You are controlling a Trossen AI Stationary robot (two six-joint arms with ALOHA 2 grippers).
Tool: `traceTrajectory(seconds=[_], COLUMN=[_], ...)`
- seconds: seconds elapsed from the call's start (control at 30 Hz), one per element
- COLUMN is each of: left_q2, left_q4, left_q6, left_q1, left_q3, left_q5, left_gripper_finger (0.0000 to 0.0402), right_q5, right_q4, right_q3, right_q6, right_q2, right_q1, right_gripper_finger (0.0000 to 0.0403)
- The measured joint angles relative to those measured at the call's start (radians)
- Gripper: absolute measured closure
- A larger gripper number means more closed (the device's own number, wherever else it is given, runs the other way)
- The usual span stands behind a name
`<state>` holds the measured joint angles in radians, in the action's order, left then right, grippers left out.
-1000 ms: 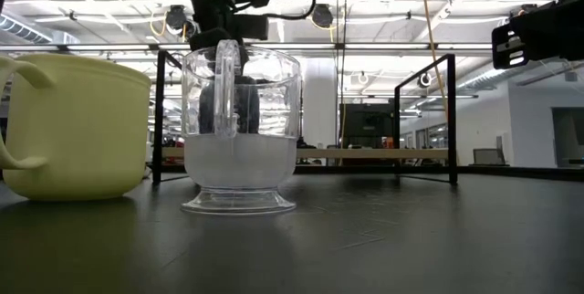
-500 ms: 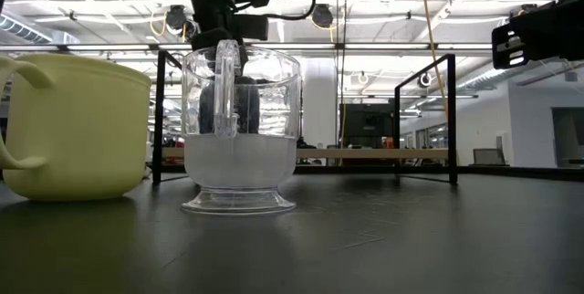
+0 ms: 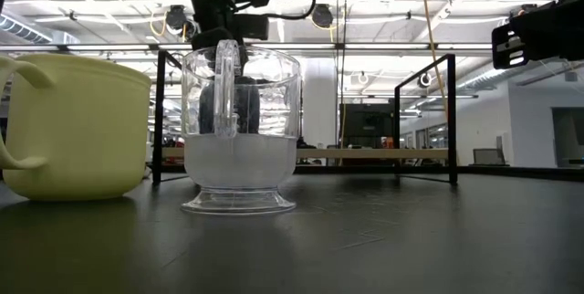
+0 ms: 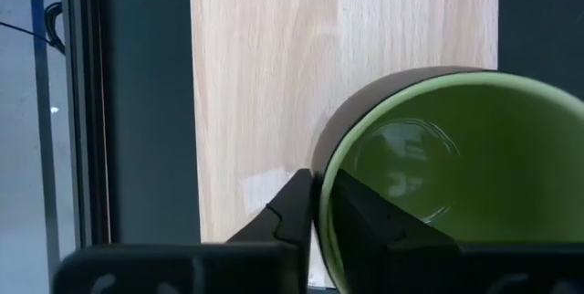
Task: Stack small to large cups/mugs on shelf
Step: Put the black mug on the shelf
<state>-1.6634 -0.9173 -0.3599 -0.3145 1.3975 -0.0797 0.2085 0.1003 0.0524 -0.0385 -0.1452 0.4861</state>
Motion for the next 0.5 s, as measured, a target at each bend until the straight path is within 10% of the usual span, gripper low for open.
traceTrajectory(seconds=[0.5], left_q2=[0.002], left_q4=[0.033], left_q6=[0.034], left_q1=[-0.042], left_q3=[0.000], left_q5=[0.003], left_gripper_finger=[0.0314], right_q5=[0.000], right_q4=[0.000], right_q3=[0.000], right_q6=[0.000], right_q2=[0.000], right_q1=[0.000], right_gripper_finger=[0.0403])
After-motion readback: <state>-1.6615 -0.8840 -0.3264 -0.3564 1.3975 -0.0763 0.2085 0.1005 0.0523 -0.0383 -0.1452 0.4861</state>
